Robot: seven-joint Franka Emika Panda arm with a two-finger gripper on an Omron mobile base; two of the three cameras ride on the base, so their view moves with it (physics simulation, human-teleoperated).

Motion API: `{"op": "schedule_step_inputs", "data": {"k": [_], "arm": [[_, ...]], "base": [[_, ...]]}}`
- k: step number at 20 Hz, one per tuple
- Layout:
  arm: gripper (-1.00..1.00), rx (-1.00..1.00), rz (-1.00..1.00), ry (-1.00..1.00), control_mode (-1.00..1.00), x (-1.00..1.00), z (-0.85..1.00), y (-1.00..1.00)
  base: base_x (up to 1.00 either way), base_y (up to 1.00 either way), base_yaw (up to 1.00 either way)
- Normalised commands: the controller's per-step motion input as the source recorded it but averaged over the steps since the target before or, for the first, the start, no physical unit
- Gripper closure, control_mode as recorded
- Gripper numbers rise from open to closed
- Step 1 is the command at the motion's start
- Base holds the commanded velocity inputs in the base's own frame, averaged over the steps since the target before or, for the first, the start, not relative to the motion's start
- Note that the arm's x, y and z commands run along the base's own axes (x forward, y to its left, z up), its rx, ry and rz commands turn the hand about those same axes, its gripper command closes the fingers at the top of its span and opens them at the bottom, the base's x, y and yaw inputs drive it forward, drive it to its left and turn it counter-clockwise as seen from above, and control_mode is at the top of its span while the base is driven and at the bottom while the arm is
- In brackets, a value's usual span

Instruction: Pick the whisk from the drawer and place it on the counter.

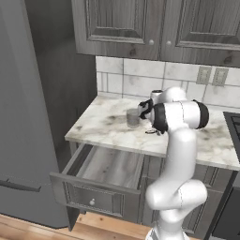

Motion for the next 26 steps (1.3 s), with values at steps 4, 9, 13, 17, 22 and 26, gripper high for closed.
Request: {"op": "schedule_step_inputs", "data": {"k": [4, 9, 13, 17, 22, 26], "arm": [[-1.00, 0.02, 0.00, -0.15, -1.00, -1.00, 0.44, 0.02], [-1.00, 0.00, 0.00, -0.12, -1.00, -1.00, 0.20, 0.31], [-1.00, -0.15, 0.05, -0.24, -1.00, -1.00, 0.22, 0.53], [-1.00, -0.15, 0.09, -0.25, -1.00, -1.00, 0.38, 0.52], [-1.00, -0.10, 0.07, -0.21, -1.00, -1.00, 0.35, 0.32], [-1.00, -0.01, 0.02, -0.06, -1.00, -0.84, 0.08, 0.16]], "base": [[0.00, 0.00, 0.00], [0.00, 0.00, 0.00], [0.00, 0.00, 0.00], [0.00, 0.00, 0.00], [0.00, 0.00, 0.00], [0.00, 0.00, 0.00]]}}
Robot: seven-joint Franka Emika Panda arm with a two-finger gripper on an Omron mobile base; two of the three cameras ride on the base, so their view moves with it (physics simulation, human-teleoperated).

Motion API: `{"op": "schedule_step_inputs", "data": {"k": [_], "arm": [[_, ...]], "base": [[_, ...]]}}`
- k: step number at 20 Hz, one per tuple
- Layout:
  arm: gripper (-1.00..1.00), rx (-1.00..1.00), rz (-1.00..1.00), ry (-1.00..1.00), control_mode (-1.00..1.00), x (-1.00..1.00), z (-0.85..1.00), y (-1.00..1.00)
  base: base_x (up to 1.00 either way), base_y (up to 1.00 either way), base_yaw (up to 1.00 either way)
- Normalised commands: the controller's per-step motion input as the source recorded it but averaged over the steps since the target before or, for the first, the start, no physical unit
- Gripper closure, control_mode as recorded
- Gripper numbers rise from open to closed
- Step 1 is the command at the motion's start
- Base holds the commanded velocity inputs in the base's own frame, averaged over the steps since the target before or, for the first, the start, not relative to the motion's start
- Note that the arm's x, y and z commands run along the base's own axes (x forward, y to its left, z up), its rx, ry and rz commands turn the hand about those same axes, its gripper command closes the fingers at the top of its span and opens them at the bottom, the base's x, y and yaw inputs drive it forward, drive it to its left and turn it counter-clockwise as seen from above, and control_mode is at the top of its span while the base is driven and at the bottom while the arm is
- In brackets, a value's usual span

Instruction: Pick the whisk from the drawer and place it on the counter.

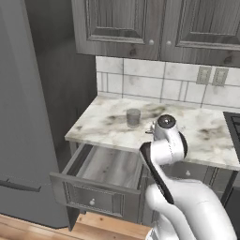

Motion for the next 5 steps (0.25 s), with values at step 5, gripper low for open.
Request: {"op": "schedule_step_inputs", "data": {"k": [5], "arm": [[-1.00, 0.00, 0.00, 0.00, -1.00, -0.15, 0.00, 0.02]], "base": [[0.00, 0.00, 0.00]]}}
